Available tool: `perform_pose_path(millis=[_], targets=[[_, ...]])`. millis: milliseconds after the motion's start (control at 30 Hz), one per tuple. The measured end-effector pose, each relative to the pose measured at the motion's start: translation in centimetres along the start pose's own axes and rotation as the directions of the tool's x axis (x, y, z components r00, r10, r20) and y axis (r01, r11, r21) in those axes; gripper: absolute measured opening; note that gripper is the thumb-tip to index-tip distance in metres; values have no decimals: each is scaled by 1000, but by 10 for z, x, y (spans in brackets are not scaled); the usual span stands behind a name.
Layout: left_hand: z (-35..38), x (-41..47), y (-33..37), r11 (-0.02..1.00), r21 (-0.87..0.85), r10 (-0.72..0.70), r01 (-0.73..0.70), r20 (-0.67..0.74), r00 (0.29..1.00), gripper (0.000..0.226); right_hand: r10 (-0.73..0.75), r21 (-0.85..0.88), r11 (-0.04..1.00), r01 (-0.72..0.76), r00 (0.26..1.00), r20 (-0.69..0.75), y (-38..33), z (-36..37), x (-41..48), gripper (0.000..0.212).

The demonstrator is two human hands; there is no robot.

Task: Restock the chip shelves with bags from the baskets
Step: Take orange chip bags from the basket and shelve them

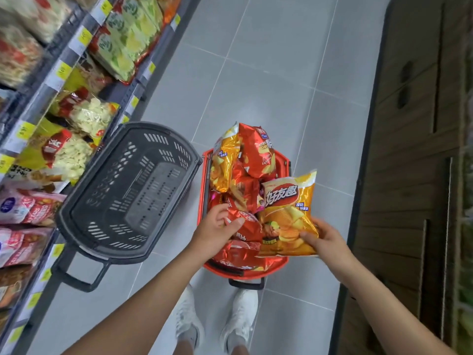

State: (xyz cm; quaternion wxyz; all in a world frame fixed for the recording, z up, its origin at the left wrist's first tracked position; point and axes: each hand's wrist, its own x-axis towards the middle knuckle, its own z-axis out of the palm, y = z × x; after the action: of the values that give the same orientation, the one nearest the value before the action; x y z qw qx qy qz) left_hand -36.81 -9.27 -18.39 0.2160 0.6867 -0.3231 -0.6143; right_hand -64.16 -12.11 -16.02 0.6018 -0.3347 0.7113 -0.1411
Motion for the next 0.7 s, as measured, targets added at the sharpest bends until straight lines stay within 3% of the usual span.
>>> perform_pose_path(millis=[67, 233, 433, 633, 700], targets=[[6, 1, 10, 986, -150, -59, 68, 65, 996, 75, 2, 80, 997, -7, 997, 72, -2, -5, -16, 39], [21, 4, 21, 924, -343, -109, 167, 182, 977, 113, -12, 179, 984, -27, 977, 214, -8, 3, -47, 42], [29, -2, 28, 887, -412, -97, 210, 279, 955, 76, -32, 208, 978, -30, 957, 287, -10, 19, -61, 52], [22, -10, 30, 839, -468, -140, 278, 308, 941, 57, -74, 266, 964, -15, 944, 321, -8, 23, -63, 56], [19, -12, 26, 814, -500, -144, 297, 321, 936, 61, -91, 283, 959, -8, 939, 333, -9, 25, -62, 54]])
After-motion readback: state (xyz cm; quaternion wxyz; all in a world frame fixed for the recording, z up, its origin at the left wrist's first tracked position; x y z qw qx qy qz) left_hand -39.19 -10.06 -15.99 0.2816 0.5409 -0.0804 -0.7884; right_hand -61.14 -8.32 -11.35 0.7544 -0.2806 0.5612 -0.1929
